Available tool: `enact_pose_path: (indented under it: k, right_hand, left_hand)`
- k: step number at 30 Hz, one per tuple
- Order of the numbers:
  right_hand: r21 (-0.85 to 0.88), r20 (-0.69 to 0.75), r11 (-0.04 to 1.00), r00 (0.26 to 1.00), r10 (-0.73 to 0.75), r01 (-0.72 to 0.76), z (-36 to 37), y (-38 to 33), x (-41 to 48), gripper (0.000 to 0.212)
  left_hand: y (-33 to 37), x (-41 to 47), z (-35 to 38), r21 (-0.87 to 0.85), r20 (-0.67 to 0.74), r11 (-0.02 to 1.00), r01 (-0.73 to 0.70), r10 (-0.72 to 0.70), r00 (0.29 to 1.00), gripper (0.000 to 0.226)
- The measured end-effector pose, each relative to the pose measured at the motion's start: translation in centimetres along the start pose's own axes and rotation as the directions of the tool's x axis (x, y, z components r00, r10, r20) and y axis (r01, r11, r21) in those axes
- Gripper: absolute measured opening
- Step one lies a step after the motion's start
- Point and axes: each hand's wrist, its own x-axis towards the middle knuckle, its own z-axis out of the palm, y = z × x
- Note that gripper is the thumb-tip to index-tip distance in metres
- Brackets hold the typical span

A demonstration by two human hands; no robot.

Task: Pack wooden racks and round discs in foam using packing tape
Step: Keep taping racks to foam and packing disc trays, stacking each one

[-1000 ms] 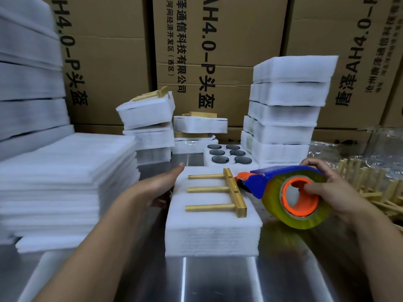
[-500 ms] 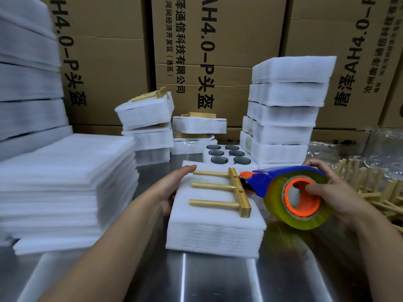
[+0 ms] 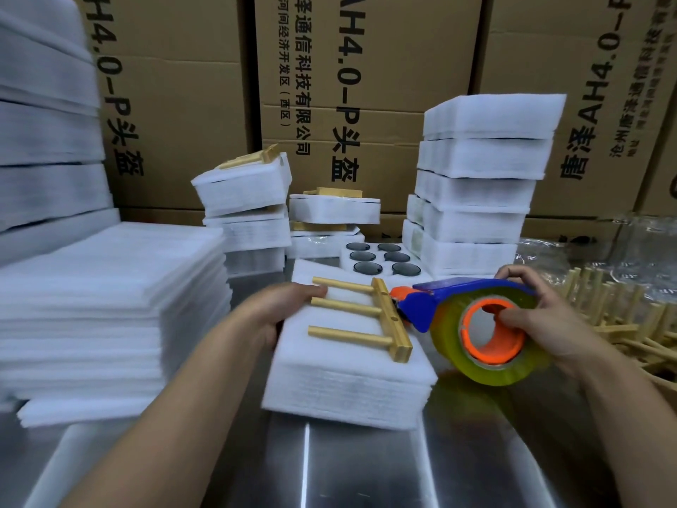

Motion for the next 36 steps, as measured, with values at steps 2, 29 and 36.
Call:
enact_pose_path:
  k: [2, 29, 36]
  right_hand:
    - [0.001, 0.019, 0.999, 0.999, -0.048, 0.048, 1.4, 0.0, 0.0, 0.056]
    - [0.004, 0.116, 0.995, 0.988, -0.104, 0.104, 4.1, -0.3, -0.5, 0.080]
    - [0.005, 0.160, 0.990, 0.977, -0.139, 0.140, 2.9, -1.1, -0.4, 0.078]
  left_hand:
    - [0.5, -0.2, -1.7, 0.032, -0.027, 0.999, 0.002, -0.001, 1.000, 0.020]
    - [-0.1, -0.3, 0.7, 0.983, 0.128, 0.090, -0.162, 0.306, 0.943, 0.051]
    - [0.1, -0.2, 0.6, 0.982, 0.117, 0.113, -0.154, 0.281, 0.952, 0.051]
